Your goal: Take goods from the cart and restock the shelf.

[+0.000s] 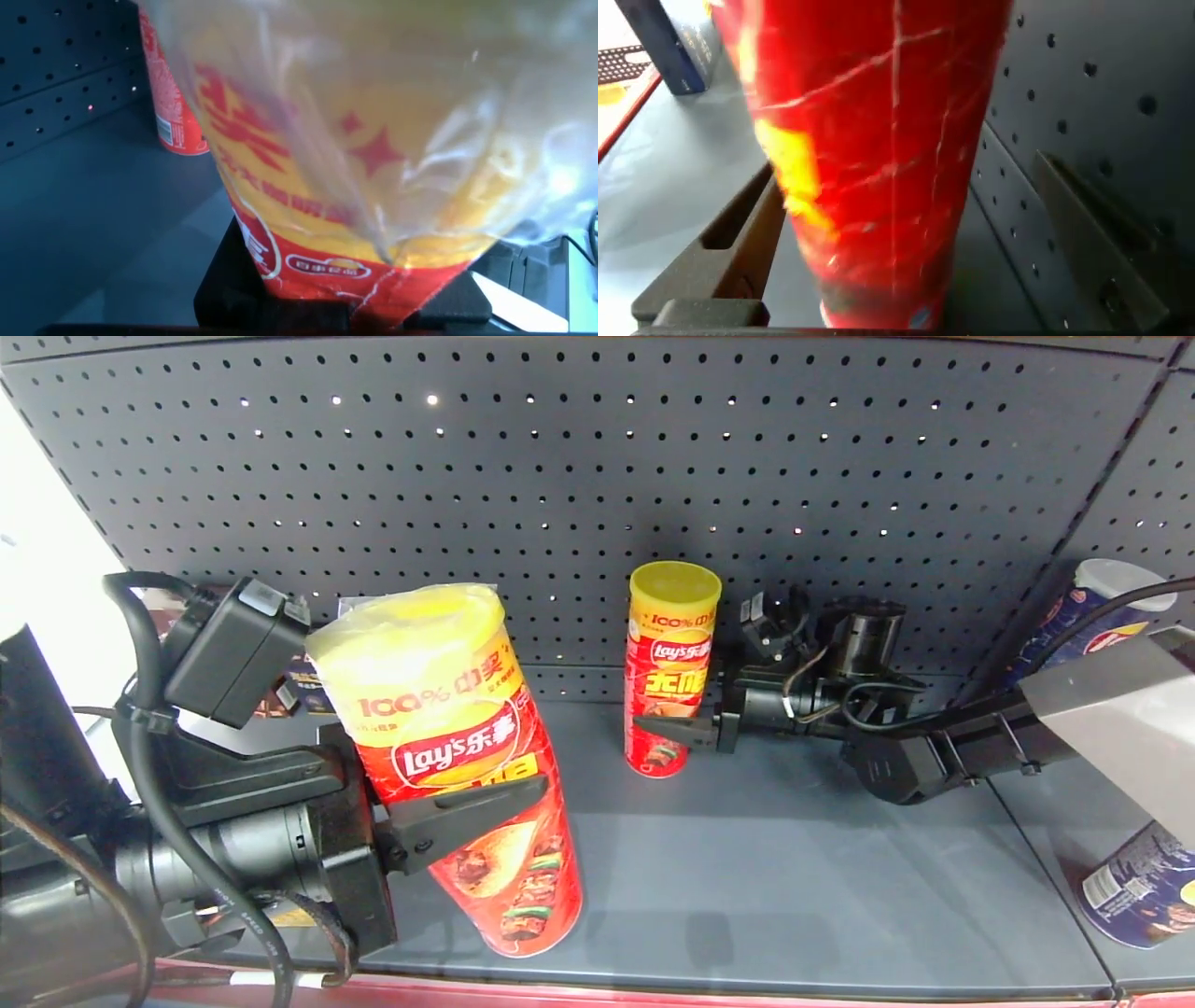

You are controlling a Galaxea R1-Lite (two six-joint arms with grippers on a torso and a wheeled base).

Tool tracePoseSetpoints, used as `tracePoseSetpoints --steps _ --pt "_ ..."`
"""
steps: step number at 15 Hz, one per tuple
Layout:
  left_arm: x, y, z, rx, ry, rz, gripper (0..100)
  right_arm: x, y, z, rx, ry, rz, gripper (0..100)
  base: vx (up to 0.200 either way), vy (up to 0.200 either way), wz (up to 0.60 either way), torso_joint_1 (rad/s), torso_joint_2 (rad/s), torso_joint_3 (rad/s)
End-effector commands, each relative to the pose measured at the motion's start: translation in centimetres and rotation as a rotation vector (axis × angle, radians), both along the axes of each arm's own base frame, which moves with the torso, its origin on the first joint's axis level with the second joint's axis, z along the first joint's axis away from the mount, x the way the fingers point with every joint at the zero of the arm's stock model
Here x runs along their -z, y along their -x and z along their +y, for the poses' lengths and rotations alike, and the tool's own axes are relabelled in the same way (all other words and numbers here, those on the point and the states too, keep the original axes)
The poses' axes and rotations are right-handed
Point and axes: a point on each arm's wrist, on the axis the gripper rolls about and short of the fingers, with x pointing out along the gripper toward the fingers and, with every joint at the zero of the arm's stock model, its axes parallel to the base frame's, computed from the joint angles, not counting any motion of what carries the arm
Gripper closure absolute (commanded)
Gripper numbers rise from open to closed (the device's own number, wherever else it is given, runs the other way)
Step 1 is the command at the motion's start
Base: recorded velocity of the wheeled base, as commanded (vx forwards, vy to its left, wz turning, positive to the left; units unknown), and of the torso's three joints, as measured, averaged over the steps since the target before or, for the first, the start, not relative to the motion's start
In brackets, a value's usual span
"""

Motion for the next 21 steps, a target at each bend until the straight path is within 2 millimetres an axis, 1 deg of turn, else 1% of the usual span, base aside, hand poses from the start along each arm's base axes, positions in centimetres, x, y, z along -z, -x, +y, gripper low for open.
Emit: tracePoseSetpoints --steps 1,2,5,7,10,12,14,15,16,17,18,19,20,21 --pt "0.3 0.1 0.1 0.0 -0.005 0.008 100 0.5 -0.3 0.8 -0.022 -0.001 0.002 100 0.0 0.0 0.0 0.0 0.0 0.0" --pt "0.4 0.1 0.1 -0.002 -0.007 0.011 100 0.4 0.0 1.0 -0.03 -0.001 0.008 100 0.0 0.0 0.0 0.0 0.0 0.0" --pt "0.5 0.2 0.2 -0.005 -0.008 0.013 100 0.6 0.1 1.0 -0.028 0.001 0.014 100 0.0 0.0 0.0 0.0 0.0 0.0" --pt "0.5 0.2 0.1 -0.002 -0.009 0.014 100 0.5 0.7 1.0 -0.033 0.004 0.021 100 0.0 0.0 0.0 0.0 0.0 0.0" --pt "0.5 0.2 0.1 -0.002 -0.009 0.012 100 -0.1 2.3 0.5 0.007 0.005 0.026 100 0.0 0.0 0.0 0.0 0.0 0.0" --pt "0.4 0.2 0.1 -0.002 -0.007 0.008 100 -0.9 4.5 0.4 -0.002 0.001 0.023 100 0.0 0.0 0.0 0.0 0.0 0.0" --pt "0.2 0.1 0.1 -0.003 -0.004 0.004 100 -1.7 8.2 0.3 0.005 -0.004 0.022 100 0.0 0.0 0.0 0.0 0.0 0.0" --pt "0.3 0.1 0.1 -0.003 -0.005 0.008 100 -1.8 10.0 0.3 0.01 -0.006 0.027 100 0.0 0.0 0.0 0.0 0.0 0.0" --pt "0.3 0.2 0.2 -0.003 -0.006 0.007 100 -1.9 10.9 0.3 0.012 -0.008 0.032 100 0.0 0.0 0.0 0.0 0.0 0.0" --pt "0.4 0.2 0.1 -0.002 -0.008 0.01 100 -1.8 13.9 0.3 0.021 -0.021 0.043 100 0.0 0.0 0.0 0.0 0.0 0.0" --pt "0.4 0.2 0.1 -0.002 -0.008 0.008 100 -1.6 15.5 0.3 0.04 -0.033 0.052 100 0.0 0.0 0.0 0.0 0.0 0.0" --pt "0.4 0.2 0.1 0.0 -0.007 0.007 100 -1.3 16.2 0.3 0.052 -0.04 0.054 100 0.0 0.0 0.0 0.0 0.0 0.0" --pt "0.2 0.1 0.1 0.0 -0.004 0.004 100 -0.3 17.2 0.0 0.064 -0.041 0.058 100 0.0 0.0 0.0 0.0 0.0 0.0" --pt "0.2 0.1 0.1 -0.002 -0.004 0.004 100 0.2 17.5 -0.1 0.063 -0.038 0.059 100 0.0 0.0 0.0 0.0 0.0 0.0"
